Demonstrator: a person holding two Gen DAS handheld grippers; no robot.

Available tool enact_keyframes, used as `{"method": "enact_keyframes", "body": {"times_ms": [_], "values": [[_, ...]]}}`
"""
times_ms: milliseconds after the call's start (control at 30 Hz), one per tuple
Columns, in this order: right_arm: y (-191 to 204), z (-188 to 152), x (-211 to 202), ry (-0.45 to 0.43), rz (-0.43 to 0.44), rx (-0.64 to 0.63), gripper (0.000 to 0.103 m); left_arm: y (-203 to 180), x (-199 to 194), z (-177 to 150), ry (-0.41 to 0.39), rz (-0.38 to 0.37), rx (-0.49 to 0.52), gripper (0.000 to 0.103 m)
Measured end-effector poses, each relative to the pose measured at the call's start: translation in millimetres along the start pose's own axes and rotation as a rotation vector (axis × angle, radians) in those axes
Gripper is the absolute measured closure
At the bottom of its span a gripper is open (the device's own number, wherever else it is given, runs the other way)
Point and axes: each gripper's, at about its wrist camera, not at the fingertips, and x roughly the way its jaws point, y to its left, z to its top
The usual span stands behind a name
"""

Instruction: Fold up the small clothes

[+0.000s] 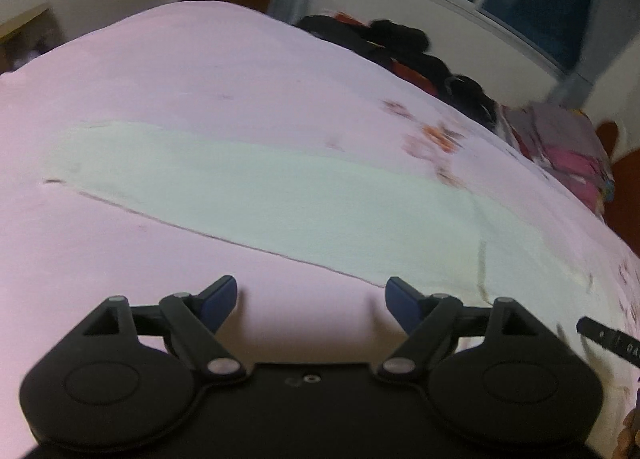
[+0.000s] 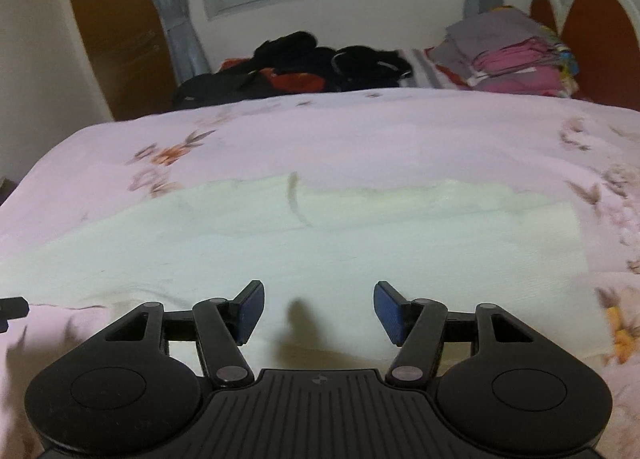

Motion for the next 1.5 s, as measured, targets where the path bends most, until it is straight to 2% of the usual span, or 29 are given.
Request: {"method": "enact_keyframes", "body": {"times_ms": [233, 333, 500, 567, 733, 833, 900, 967, 1067, 1200, 1267, 1367, 1500], "values": [[52.2, 3.2, 11.5, 0.001, 0.05, -0.057, 0.043, 58.1, -5.0, 14.3, -0.017, 0.048, -0.102, 0.024], [65.8, 1.4, 16.9, 0.005, 0.053, -0.075, 0.043, 85.4, -2.9, 18.5, -0.022, 0.048, -0.183, 0.03], [77.1, -1.2, 26.8, 0.02, 0.039, -0.084, 0.043, 132.7, 13.2, 26.7, -0.021, 0.009, -0.379, 0.041], [78.2, -1.6, 31.6, 0.029, 0.032, -0.083, 0.043, 142.8, 20.0, 30.5, -0.046, -0.015, -0.426, 0.041], [77.0, -2.7, 38.7, 0.04, 0.017, -0.08, 0.043, 147.3, 36.8, 42.1, -0.101, -0.036, -0.464, 0.043], [76.2, -4.4, 44.2, 0.048, 0.005, -0.082, 0.043, 149.5, 44.4, 47.0, -0.135, -0.024, -0.484, 0.062], [74.7, -4.9, 47.8, 0.051, -0.009, -0.081, 0.043, 148.9, 49.7, 49.3, -0.141, -0.015, -0.486, 0.088], [74.3, -5.3, 50.8, 0.046, -0.031, -0.084, 0.043, 147.9, 55.2, 50.9, -0.136, -0.009, -0.489, 0.097], [73.5, -8.8, 59.1, 0.06, -0.074, -0.106, 0.043, 141.1, 51.2, 54.2, -0.161, -0.012, -0.443, 0.1], [74.4, -7.7, 65.6, 0.073, -0.081, -0.132, 0.043, 113.6, 30.8, 64.0, -0.219, -0.067, -0.331, 0.1], [67.6, -4.1, 58.4, 0.047, -0.032, -0.074, 0.043, 90.6, 18.5, 72.4, -0.245, -0.118, -0.268, 0.1], [60.1, -2.9, 44.2, 0.004, -0.029, -0.049, 0.043, 46.2, 3.5, 82.6, -0.266, -0.206, -0.169, 0.1], [40.9, -0.5, 24.6, -0.022, -0.023, -0.004, 0.043, -34.4, -4.5, 81.9, -0.236, -0.355, -0.028, 0.1]]}}
